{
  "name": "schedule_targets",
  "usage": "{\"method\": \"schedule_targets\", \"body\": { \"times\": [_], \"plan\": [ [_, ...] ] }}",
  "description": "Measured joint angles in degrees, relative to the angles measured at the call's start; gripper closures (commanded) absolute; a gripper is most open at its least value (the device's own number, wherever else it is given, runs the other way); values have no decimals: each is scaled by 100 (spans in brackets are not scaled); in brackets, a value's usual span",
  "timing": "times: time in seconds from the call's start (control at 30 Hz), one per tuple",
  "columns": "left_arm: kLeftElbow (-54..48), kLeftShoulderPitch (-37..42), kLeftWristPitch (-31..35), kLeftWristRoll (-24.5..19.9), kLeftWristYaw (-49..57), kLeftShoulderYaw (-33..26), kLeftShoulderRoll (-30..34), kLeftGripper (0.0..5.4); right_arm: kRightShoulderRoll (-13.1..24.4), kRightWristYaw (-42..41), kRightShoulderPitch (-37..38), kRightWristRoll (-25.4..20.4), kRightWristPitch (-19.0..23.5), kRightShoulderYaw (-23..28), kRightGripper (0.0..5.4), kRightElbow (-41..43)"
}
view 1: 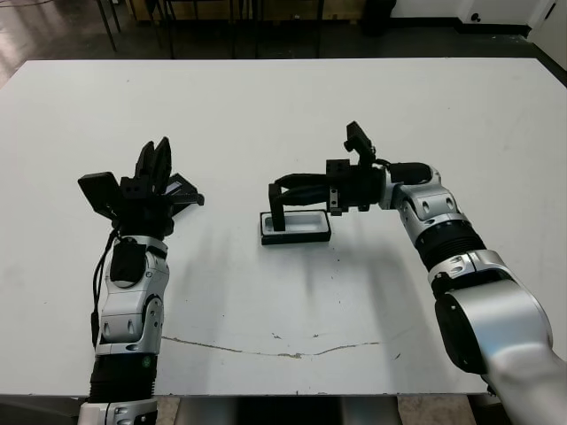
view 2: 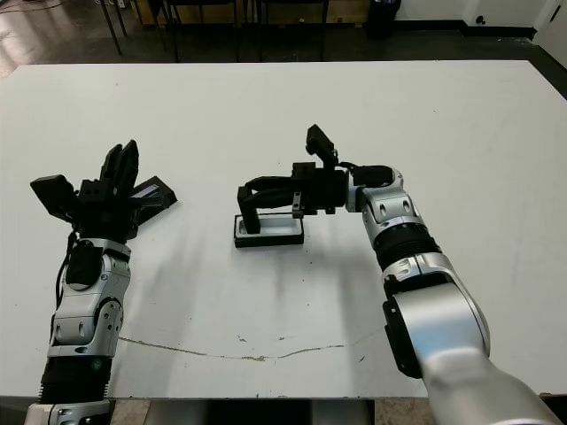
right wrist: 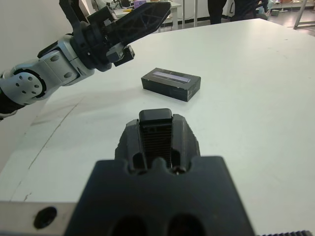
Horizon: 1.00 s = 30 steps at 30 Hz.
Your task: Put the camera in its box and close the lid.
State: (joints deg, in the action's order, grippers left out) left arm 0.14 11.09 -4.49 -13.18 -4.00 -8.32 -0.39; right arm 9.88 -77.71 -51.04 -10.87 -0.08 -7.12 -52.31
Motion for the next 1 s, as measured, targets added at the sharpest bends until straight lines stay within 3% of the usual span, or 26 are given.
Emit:
{"method": "schedule_targets", "body": {
  "times": [0.57,1.0],
  "plan": [
    [2,-8,0,-3,-15,-9,3,540,1320,-5,7,186,-133,405,540,-547],
    [1,-9,1,-4,-34,-12,3,540,1562,-42,104,400,113,156,540,118]
  ]
}}
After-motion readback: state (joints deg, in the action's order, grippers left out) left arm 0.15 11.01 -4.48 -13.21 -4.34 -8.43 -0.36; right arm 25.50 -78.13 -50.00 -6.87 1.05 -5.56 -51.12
